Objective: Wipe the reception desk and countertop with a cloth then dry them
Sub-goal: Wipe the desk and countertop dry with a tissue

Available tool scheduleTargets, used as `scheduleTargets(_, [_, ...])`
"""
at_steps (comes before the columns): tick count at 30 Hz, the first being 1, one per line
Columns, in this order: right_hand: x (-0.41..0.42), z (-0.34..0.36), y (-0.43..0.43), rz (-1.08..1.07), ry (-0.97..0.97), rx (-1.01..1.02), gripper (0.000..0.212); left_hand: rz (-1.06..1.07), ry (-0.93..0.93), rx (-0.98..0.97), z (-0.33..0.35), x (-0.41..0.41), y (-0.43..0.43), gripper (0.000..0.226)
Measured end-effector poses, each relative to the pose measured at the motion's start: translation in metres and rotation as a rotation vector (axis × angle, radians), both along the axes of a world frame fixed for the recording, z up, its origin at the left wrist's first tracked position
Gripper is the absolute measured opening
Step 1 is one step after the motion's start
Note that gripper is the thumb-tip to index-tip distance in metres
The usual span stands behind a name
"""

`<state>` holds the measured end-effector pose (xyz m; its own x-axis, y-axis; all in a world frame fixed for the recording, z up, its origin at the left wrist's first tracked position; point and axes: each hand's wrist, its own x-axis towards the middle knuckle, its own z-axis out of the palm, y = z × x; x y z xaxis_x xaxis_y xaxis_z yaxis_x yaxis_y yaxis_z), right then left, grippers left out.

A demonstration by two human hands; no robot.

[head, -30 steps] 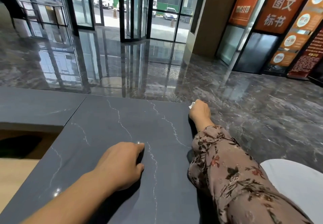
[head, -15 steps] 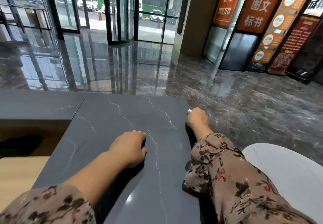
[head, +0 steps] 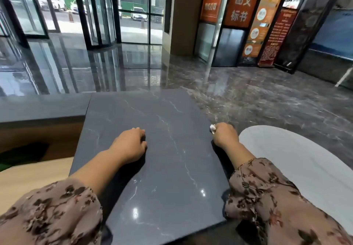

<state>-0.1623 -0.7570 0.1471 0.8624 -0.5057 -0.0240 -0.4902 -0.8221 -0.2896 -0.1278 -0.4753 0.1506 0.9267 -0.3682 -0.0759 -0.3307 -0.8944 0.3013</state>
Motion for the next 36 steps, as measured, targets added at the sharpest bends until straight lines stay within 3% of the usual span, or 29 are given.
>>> scheduleTargets(12, [-0.135,-0.011,0.021,-0.111,-0.087,-0.082,0.035,0.021,-0.042,-0.077,0.004,-0.067,0.044,0.034])
scheduleTargets(17, [-0.187,-0.021,0.037,-0.147,-0.248,0.014,0.044,0.075,-0.042,-0.102,0.004,-0.087,0.067,0.046])
scheduleTargets(29, [-0.211,-0.056,0.179,0.088,-0.558,0.011,0.038,0.284,-0.102,-0.191,0.0,-0.121,0.113,0.034])
scheduleTargets(36, [-0.214,-0.059,0.266,0.278,-0.612,0.06,0.03,0.516,0.011,-0.455,-0.007,-0.135,0.135,0.047])
